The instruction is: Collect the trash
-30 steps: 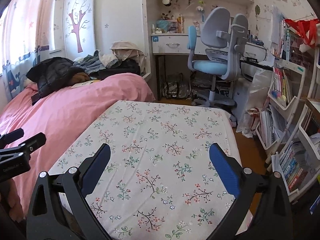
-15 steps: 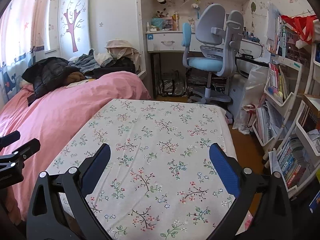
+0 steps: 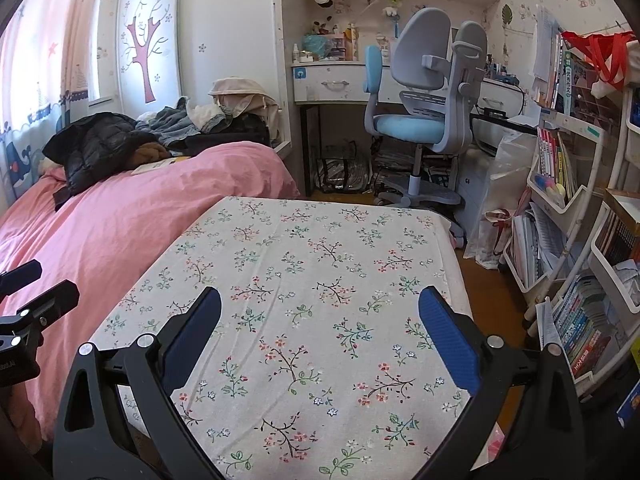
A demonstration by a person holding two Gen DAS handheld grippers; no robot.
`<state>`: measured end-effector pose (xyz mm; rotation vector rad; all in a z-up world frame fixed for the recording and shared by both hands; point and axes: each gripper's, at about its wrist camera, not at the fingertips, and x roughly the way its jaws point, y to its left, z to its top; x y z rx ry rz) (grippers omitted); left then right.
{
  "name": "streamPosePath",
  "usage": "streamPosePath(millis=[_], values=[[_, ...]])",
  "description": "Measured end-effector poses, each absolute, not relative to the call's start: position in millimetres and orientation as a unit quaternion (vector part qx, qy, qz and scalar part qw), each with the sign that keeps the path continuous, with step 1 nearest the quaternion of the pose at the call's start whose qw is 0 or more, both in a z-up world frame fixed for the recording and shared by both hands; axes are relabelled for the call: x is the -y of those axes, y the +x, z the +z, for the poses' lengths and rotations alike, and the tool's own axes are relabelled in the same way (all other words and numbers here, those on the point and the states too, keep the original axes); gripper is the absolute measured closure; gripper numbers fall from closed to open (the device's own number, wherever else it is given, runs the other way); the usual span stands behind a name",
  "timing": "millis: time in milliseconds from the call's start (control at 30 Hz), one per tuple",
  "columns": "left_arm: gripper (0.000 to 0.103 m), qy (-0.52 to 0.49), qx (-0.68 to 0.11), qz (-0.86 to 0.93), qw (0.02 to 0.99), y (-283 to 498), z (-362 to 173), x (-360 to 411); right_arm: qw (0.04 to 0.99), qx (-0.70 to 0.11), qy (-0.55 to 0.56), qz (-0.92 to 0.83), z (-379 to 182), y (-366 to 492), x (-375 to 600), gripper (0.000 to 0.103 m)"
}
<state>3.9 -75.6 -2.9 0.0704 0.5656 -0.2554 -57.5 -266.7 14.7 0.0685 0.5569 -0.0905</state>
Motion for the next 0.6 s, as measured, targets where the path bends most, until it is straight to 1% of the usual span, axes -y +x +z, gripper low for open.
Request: streamPosePath(millis=[600], values=[[0.008,0.041,-0.278,-0.129,0.951,1.7,-4.2,77.2,0.96,-0.275,0.034,-0.045,14.9,-57.3,266.9,0.007]])
